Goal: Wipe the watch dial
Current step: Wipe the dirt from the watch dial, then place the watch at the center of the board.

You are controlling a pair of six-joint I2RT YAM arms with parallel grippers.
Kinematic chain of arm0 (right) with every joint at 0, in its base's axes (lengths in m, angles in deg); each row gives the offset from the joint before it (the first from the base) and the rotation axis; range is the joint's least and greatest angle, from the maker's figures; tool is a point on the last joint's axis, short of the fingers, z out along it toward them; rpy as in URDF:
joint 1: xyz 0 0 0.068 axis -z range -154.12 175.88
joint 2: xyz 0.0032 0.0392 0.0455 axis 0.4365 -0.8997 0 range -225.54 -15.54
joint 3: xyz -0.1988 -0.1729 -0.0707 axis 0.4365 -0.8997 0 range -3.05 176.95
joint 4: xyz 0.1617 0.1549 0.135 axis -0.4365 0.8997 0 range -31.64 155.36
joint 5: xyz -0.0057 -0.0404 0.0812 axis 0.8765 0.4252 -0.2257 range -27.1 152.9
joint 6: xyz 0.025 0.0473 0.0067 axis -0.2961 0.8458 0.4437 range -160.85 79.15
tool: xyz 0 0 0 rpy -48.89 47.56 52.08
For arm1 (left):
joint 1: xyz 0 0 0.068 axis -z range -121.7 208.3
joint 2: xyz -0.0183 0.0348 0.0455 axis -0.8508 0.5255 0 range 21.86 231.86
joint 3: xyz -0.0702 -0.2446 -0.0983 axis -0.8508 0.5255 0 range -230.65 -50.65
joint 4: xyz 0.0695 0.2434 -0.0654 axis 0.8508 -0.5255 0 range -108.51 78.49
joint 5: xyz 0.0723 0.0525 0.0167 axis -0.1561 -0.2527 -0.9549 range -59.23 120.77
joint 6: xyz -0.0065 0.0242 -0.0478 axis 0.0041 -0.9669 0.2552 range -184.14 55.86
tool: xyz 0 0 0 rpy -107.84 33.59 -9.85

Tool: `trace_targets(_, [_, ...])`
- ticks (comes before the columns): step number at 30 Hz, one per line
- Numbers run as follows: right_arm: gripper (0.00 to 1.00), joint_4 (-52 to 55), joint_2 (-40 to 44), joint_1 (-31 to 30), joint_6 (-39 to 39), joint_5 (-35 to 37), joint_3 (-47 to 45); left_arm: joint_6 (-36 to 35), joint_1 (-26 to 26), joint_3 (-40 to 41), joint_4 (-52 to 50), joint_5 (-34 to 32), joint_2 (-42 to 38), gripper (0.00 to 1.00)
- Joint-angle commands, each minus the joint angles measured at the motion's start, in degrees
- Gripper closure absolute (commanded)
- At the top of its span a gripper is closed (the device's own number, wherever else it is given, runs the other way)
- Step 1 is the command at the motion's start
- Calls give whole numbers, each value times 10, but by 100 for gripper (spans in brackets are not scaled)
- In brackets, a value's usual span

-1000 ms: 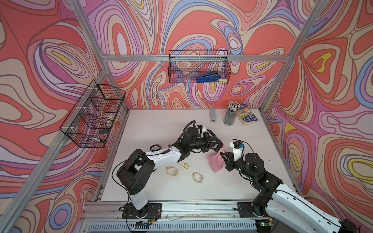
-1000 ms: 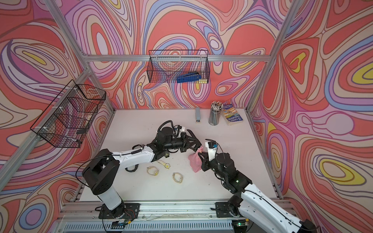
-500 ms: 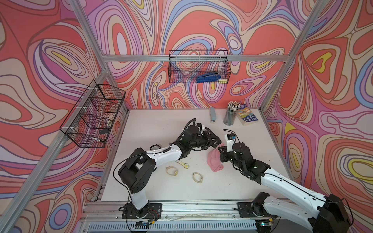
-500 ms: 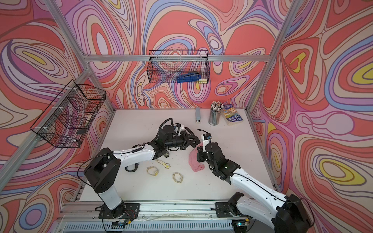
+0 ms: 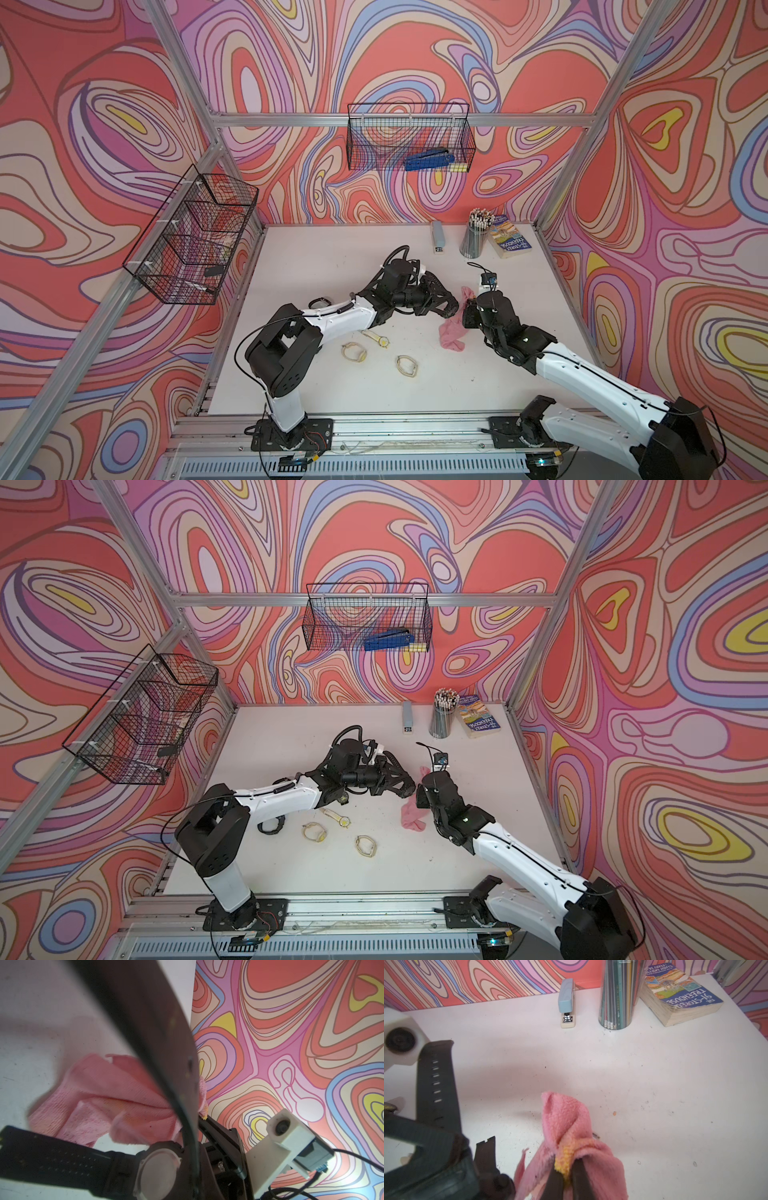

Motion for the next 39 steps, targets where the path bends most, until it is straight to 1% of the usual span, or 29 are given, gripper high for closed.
trace_targets(1, [100,12,27,24,-11,18,18,-25,-15,-27,-48,24,-1,100])
trace_targets(4, [100,26,50,63,-26,-16,19,-44,-31,-48,-85,31,11,100])
trace_targets(6, [100,33,61,90,-39,-57,21,-58,-43,-68,-124,38,24,100])
trace_targets(8, [100,48,59,119,-54,-107,33,-88,-57,-107,-213,33,41,100])
trace_targets(9, [100,57,56,126,-59,-118,40,-102,-62,-127,-252,29,50,100])
trace_targets(12, [100,75,51,131,-82,-127,56,-135,-78,-181,-326,19,78,100])
trace_targets(19, [100,74,55,133,-83,-169,48,-155,-104,-271,-435,-3,161,100])
trace_targets(22, [100,65,60,133,-69,-189,32,-155,-109,-302,-458,-7,194,100])
trace_targets(27, [100,43,62,133,-43,-225,8,-138,-114,-335,-469,-12,244,100])
trace_targets(33, [100,39,57,132,-29,-248,11,-128,-119,-383,-497,-26,295,100])
trace_targets(38, [100,39,53,132,-16,-263,11,-112,-124,-403,-495,-35,324,100])
trace_targets(39, [100,40,54,132,-14,-266,11,-116,-124,-413,-503,-37,331,97])
